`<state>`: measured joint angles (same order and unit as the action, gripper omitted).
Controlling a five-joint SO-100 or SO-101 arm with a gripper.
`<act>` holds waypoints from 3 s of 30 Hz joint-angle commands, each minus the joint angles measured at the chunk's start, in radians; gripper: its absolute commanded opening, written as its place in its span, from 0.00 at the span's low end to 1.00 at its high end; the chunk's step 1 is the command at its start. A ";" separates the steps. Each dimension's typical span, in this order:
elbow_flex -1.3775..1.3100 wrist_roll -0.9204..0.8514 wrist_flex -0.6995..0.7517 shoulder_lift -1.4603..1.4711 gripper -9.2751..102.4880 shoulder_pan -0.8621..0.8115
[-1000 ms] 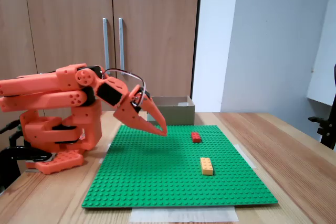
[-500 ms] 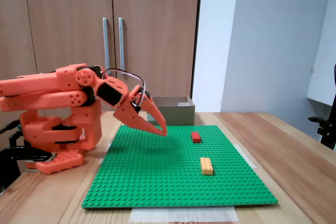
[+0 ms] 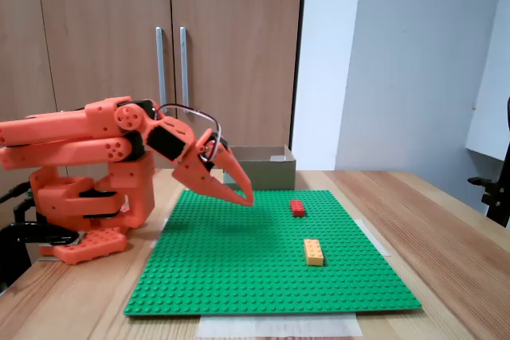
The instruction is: Pick the yellow lego block and put it in the box.
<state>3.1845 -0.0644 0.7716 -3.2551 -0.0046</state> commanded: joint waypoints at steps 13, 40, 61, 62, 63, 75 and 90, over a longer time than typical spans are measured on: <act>-0.006 0.002 -0.008 0.023 0.07 -0.015; -0.807 -0.037 0.249 0.730 0.09 -0.132; -1.114 -0.149 0.267 1.178 0.15 -0.241; -1.131 -0.147 0.275 1.197 0.16 -0.242; -1.147 -0.141 0.279 1.216 0.17 -0.245; -1.486 -0.137 0.351 1.583 0.20 -0.287; -1.692 -0.141 0.460 1.829 0.26 -0.249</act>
<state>1.5447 -0.2209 1.2134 -1.4343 -0.2638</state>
